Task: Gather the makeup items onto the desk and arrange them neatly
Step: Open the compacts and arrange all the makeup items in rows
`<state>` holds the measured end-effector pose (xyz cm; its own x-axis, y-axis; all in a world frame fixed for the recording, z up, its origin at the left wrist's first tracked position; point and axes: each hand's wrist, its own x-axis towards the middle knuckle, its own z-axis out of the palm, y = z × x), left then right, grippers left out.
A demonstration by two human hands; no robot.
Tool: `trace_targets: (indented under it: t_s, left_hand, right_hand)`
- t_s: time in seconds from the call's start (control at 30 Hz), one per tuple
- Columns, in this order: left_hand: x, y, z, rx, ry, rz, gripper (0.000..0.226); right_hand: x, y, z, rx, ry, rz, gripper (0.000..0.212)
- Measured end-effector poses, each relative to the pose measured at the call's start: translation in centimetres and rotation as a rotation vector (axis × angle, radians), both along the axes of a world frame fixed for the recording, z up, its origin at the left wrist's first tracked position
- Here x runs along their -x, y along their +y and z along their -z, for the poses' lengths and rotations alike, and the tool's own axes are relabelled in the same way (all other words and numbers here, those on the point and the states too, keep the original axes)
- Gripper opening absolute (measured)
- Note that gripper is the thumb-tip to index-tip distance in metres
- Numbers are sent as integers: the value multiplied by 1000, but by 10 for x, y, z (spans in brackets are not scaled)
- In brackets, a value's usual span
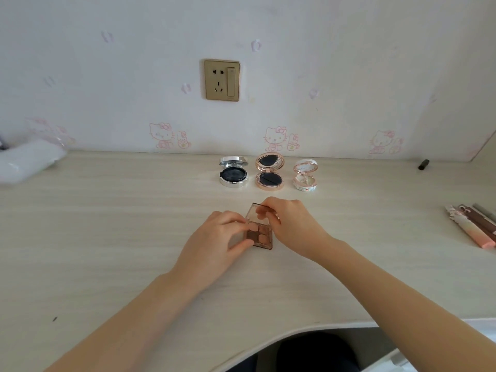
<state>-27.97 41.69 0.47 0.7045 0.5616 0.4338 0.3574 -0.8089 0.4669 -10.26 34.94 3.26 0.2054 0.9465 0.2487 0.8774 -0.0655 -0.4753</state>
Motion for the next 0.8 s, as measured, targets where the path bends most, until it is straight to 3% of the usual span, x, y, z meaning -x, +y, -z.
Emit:
trace_targets:
  t_s: [0.53,0.8]
  left_hand:
    - [4,15,5,-107,109,-32,30]
    - [1,50,9,-100,66,-109,28]
  right_hand:
    - [8,24,3,38,-24,-55,22]
    - [10,70,1,-17,8,-57,34]
